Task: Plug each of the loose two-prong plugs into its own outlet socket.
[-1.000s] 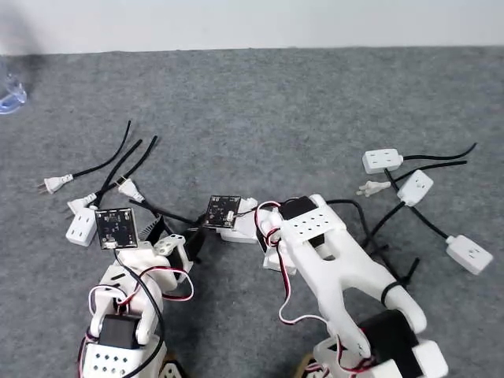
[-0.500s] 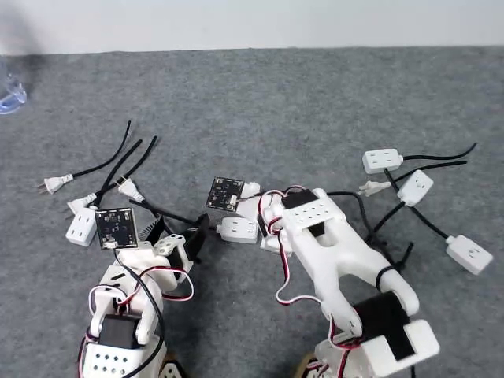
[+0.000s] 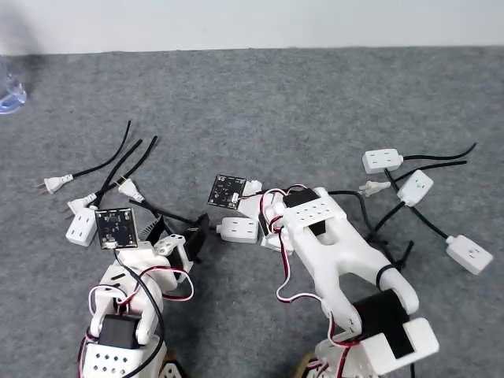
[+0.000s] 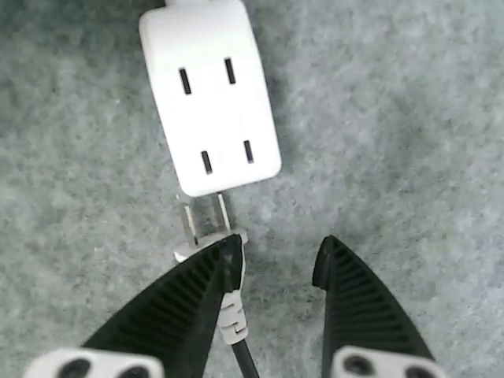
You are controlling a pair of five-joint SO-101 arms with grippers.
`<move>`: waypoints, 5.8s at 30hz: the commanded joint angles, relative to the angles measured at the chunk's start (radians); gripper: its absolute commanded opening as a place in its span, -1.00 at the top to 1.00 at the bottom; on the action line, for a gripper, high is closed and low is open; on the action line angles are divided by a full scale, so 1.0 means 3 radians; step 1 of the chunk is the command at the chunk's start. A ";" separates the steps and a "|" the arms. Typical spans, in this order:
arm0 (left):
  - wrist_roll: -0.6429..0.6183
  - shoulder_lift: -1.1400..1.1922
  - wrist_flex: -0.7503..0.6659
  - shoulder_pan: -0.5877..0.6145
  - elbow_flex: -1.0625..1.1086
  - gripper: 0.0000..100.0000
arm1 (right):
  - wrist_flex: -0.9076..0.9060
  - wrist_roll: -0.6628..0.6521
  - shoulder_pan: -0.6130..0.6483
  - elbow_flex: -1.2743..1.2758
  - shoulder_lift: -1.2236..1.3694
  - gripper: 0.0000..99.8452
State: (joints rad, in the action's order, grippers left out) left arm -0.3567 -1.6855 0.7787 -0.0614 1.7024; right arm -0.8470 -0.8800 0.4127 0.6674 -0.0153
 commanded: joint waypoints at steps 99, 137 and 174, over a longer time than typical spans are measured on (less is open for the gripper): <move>0.0041 -0.0026 -0.0031 -0.0020 -0.0038 0.42 | 0.0202 0.0517 0.0222 0.0378 -0.0826 0.98; -0.0317 -0.0026 -0.0614 -0.0557 -0.0038 0.41 | -0.1818 0.1427 0.0939 -0.1253 -0.1798 0.98; -0.0317 -0.0026 -0.0450 -0.0557 -0.0038 0.41 | -0.1465 0.1422 0.0918 -0.1222 -0.1788 0.98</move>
State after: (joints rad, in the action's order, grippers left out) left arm -0.4519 -1.7024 0.6114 -0.2179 1.6962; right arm -1.3349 -0.4580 0.6874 0.3667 -0.5186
